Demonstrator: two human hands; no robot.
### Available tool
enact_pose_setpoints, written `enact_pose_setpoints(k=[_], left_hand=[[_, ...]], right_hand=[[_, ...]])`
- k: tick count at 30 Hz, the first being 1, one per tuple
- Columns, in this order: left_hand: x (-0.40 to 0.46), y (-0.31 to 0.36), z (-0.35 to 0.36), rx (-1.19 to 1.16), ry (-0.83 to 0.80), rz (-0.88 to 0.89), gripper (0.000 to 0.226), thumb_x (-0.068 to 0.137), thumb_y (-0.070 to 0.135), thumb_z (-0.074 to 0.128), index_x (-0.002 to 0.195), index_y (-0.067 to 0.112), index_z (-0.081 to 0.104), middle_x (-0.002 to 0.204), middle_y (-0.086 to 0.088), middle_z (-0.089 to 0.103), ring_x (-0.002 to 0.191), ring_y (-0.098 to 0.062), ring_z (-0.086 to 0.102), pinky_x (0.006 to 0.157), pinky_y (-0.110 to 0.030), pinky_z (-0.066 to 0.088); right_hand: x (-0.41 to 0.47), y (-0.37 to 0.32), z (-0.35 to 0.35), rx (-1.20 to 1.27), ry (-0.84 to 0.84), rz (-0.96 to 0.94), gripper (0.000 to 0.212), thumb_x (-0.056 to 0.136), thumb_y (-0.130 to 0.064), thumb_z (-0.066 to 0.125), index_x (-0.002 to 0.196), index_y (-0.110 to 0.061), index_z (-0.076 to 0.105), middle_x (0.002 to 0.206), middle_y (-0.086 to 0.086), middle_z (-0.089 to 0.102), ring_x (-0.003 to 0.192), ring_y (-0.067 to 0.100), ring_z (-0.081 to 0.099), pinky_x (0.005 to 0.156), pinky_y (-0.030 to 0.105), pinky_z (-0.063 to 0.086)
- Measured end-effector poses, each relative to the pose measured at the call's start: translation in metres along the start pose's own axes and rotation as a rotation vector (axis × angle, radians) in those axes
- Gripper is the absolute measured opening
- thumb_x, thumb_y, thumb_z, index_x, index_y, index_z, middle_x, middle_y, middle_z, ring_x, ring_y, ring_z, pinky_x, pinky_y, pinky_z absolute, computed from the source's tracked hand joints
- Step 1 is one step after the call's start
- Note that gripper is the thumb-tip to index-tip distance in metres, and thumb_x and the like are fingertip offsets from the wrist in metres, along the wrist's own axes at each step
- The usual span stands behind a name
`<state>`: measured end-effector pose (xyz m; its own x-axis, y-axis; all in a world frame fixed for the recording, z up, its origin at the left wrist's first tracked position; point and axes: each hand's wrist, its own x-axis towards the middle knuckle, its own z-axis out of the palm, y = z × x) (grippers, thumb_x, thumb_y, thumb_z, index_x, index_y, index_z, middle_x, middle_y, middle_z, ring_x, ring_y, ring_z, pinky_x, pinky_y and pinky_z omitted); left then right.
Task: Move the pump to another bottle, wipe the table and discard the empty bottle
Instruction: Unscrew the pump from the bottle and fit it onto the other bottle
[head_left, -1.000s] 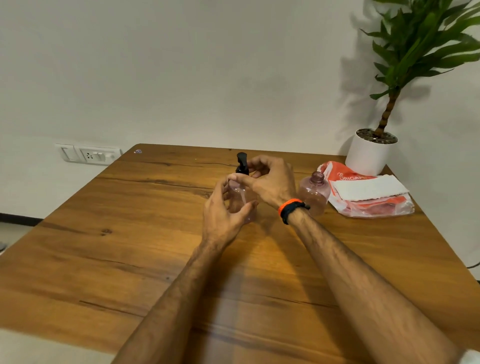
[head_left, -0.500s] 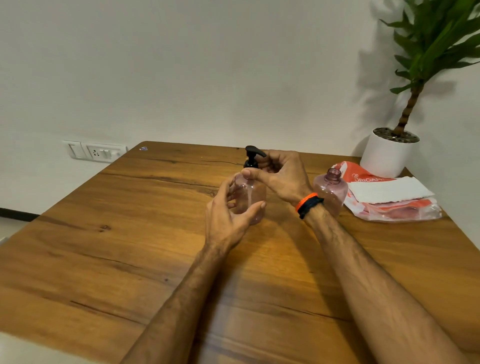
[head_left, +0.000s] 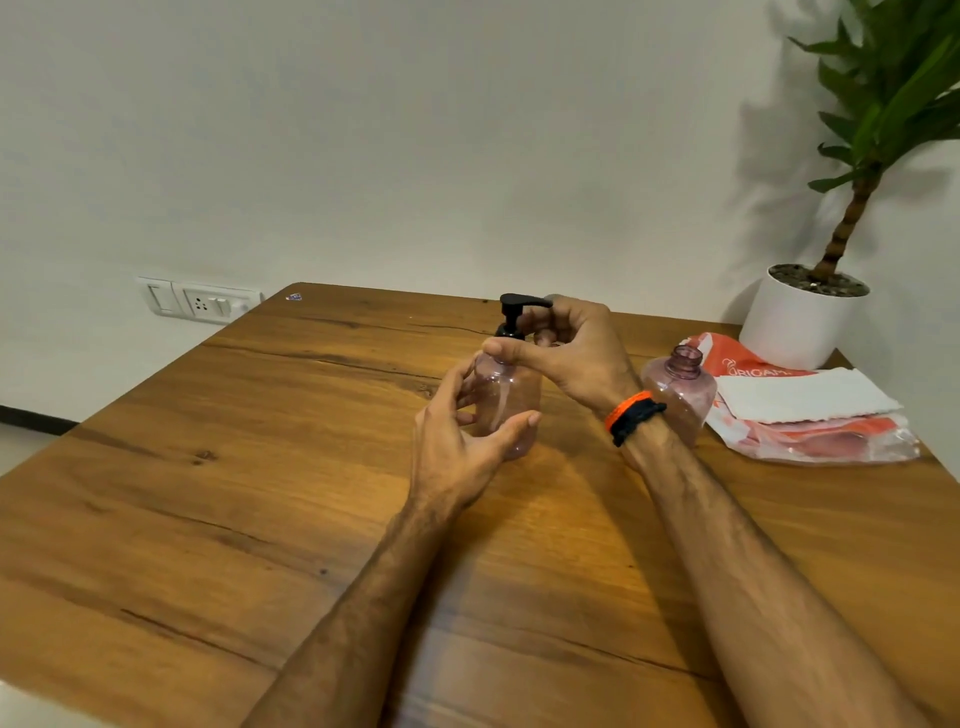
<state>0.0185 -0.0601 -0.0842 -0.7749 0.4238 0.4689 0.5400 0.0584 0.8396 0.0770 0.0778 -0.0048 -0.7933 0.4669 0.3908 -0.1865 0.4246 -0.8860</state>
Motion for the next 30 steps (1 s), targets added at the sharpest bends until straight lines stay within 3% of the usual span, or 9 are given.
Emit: enact_pose_setpoints(k=[4, 7, 10, 14, 20, 22, 23, 25, 30], left_hand=[[-0.0014, 0.0012, -0.0004, -0.014, -0.002, -0.007, 0.079, 0.068, 0.050, 0.083, 0.137, 0.038, 0.046, 0.125, 0.013, 0.061, 0.114, -0.003, 0.058, 0.088, -0.031, 0.058], [-0.0017, 0.0017, -0.0006, -0.014, 0.000, -0.008, 0.079, 0.067, 0.049, 0.083, 0.136, 0.039, 0.046, 0.124, 0.014, 0.061, 0.113, -0.002, 0.058, 0.088, -0.031, 0.058], [-0.0021, 0.0021, -0.0006, -0.007, -0.010, -0.007, 0.079, 0.068, 0.051, 0.082, 0.137, 0.040, 0.045, 0.125, 0.015, 0.060, 0.115, -0.004, 0.057, 0.089, -0.032, 0.057], [-0.0031, 0.0032, -0.0012, -0.003, -0.016, -0.005, 0.079, 0.069, 0.053, 0.080, 0.138, 0.039, 0.044, 0.127, 0.013, 0.059, 0.117, -0.006, 0.056, 0.089, -0.033, 0.057], [-0.0027, 0.0051, -0.0013, -0.009, -0.009, 0.003, 0.077, 0.069, 0.049, 0.082, 0.137, 0.039, 0.046, 0.125, 0.015, 0.061, 0.113, -0.003, 0.058, 0.087, -0.029, 0.058], [-0.0028, 0.0050, -0.0014, -0.009, -0.006, 0.006, 0.078, 0.069, 0.050, 0.082, 0.137, 0.040, 0.046, 0.125, 0.016, 0.061, 0.113, -0.002, 0.058, 0.086, -0.027, 0.058], [-0.0029, 0.0051, -0.0017, -0.008, -0.005, 0.004, 0.077, 0.069, 0.051, 0.082, 0.136, 0.041, 0.046, 0.124, 0.017, 0.060, 0.113, -0.002, 0.058, 0.086, -0.027, 0.058], [-0.0027, 0.0047, -0.0014, 0.003, -0.010, 0.009, 0.077, 0.069, 0.052, 0.081, 0.136, 0.043, 0.044, 0.124, 0.019, 0.059, 0.114, -0.001, 0.057, 0.087, -0.028, 0.057], [-0.0031, 0.0023, -0.0005, 0.018, -0.026, 0.001, 0.080, 0.070, 0.053, 0.080, 0.139, 0.042, 0.042, 0.130, 0.013, 0.058, 0.119, -0.009, 0.055, 0.089, -0.035, 0.057]], right_hand=[[0.0008, 0.0014, -0.0016, 0.042, -0.060, -0.036, 0.027, 0.067, -0.024, 0.087, 0.090, -0.026, 0.073, 0.083, -0.012, 0.074, 0.076, -0.001, 0.066, 0.073, 0.020, 0.057], [0.0000, 0.0009, -0.0057, 0.109, -0.155, -0.046, 0.029, 0.078, -0.008, 0.077, 0.107, -0.009, 0.072, 0.104, 0.005, 0.075, 0.098, 0.016, 0.071, 0.089, 0.033, 0.057], [-0.0006, -0.0018, -0.0056, 0.059, -0.136, -0.034, 0.039, 0.075, -0.019, 0.081, 0.111, -0.010, 0.071, 0.102, 0.000, 0.075, 0.083, 0.017, 0.063, 0.086, 0.040, 0.056], [0.0012, -0.0003, -0.0018, -0.018, -0.023, -0.012, 0.041, 0.061, -0.037, 0.089, 0.093, -0.020, 0.069, 0.063, -0.025, 0.062, 0.067, 0.010, 0.049, 0.067, 0.024, 0.053], [0.0015, -0.0025, -0.0068, 0.042, -0.116, -0.030, 0.032, 0.076, -0.012, 0.081, 0.106, -0.010, 0.072, 0.102, 0.005, 0.074, 0.087, 0.020, 0.064, 0.090, 0.048, 0.056], [0.0012, -0.0030, -0.0083, 0.059, -0.157, -0.029, 0.033, 0.079, -0.008, 0.077, 0.111, -0.007, 0.070, 0.109, 0.010, 0.073, 0.097, 0.022, 0.068, 0.094, 0.047, 0.054], [0.0010, -0.0035, -0.0077, 0.042, -0.158, -0.030, 0.034, 0.079, -0.011, 0.078, 0.113, -0.007, 0.069, 0.110, 0.009, 0.073, 0.090, 0.020, 0.066, 0.092, 0.044, 0.054], [0.0000, -0.0050, -0.0047, -0.004, -0.121, -0.020, 0.040, 0.074, -0.024, 0.083, 0.109, -0.012, 0.070, 0.102, 0.000, 0.073, 0.073, 0.017, 0.053, 0.080, 0.040, 0.054], [-0.0004, -0.0044, -0.0016, -0.047, -0.036, 0.000, 0.036, 0.062, -0.036, 0.089, 0.089, -0.025, 0.068, 0.070, -0.016, 0.061, 0.067, 0.012, 0.048, 0.068, 0.028, 0.053]])
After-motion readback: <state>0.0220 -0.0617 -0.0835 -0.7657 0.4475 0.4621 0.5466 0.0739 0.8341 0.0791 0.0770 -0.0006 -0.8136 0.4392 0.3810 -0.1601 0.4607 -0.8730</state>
